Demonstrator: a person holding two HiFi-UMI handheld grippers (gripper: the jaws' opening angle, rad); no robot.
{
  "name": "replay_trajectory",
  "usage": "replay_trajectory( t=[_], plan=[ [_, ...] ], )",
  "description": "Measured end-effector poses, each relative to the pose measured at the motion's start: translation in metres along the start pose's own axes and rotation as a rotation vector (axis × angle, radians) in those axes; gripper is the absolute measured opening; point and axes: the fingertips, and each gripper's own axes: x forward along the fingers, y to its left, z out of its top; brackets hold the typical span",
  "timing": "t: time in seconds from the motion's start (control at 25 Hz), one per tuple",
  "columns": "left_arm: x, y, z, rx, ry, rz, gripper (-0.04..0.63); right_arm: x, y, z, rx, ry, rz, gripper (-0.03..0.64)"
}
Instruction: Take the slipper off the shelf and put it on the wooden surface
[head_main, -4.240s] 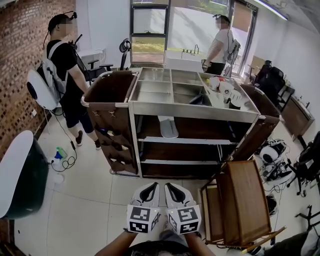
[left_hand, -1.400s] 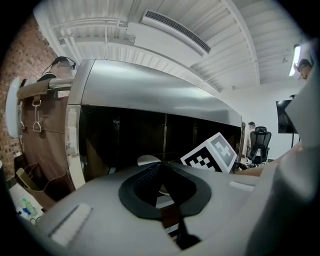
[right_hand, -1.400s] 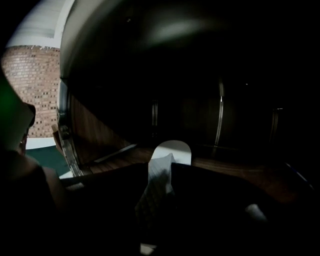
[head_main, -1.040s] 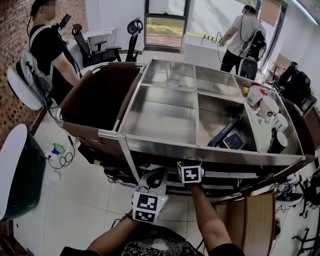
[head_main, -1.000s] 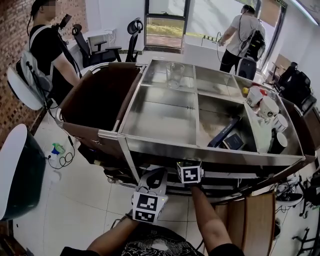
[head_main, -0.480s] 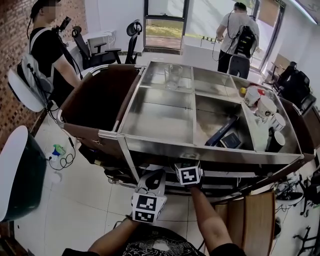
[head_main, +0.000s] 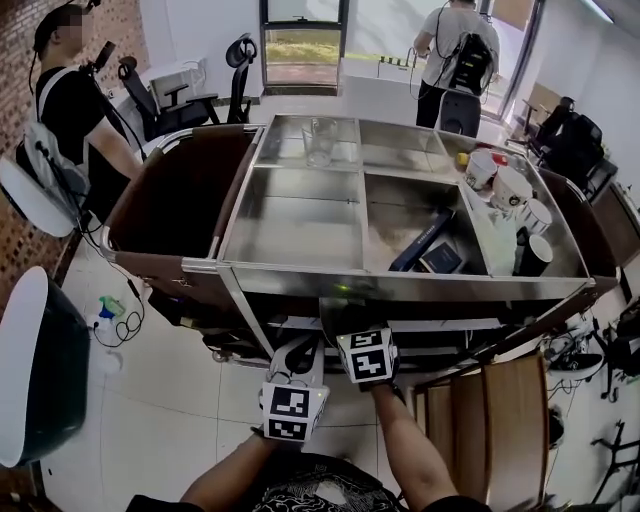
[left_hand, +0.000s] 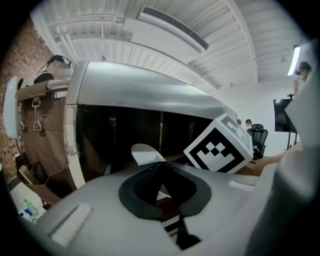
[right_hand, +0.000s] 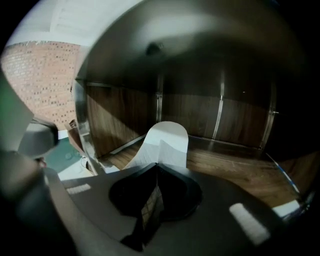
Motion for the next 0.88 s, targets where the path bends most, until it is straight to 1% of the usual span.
replay_trajectory(
  t=[0.12,0.4,0.6,0.88],
  plan=[
    [-0.004,-0.005,-0.004,0.010,0.008,0.001,0.006,-0.018,0.006,-0.008,0.024,-0.001,-0.001,0.011],
    [-0.011,-0.024,-0.013,0.018,0.011,0.021,0.006,-0.061,0.009,-0.026,0.041,-0.019,-0.009,0.011],
    [-0.018,-0.050,-0.017,0.017,0.009,0.023,0.006,-0.096,0.004,-0.036,0.042,-0.035,-0.014,0.011],
    [-0.018,-0.098,-0.020,0.028,-0.004,-0.008,0.006,-0.139,-0.011,-0.061,0.062,-0.049,-0.038,0.011]
  ],
)
